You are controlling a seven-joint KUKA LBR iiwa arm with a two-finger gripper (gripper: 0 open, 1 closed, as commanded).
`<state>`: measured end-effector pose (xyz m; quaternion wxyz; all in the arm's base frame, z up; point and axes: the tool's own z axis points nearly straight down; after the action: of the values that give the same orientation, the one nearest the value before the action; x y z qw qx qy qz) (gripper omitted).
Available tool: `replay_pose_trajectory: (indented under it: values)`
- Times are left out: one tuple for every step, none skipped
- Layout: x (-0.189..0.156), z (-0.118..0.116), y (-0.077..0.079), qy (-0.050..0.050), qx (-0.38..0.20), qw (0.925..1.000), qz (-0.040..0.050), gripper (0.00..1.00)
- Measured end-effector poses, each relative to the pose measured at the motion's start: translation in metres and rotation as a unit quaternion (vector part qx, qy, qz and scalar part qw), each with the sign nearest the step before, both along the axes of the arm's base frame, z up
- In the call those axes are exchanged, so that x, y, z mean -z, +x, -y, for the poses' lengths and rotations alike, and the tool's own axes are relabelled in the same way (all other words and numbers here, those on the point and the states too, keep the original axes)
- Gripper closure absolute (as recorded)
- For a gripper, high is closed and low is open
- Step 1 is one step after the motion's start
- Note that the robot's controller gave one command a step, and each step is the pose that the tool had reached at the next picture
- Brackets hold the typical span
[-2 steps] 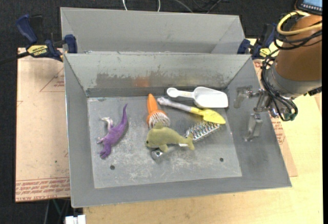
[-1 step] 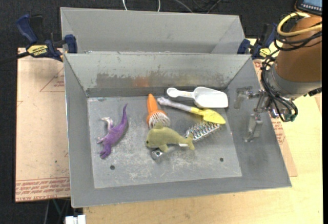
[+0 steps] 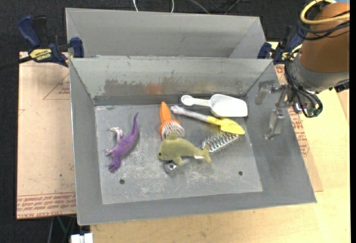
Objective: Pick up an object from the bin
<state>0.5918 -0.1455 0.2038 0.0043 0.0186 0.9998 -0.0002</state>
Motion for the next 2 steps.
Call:
replay_pose_trajectory:
  values:
    - [0.082, -0.012, -0.047, 0.002, -0.053, 0.9986, -0.0080, 0.00]
    - [0.062, -0.060, -0.011, -0.001, -0.007, 1.0000, 0.0075, 0.00]
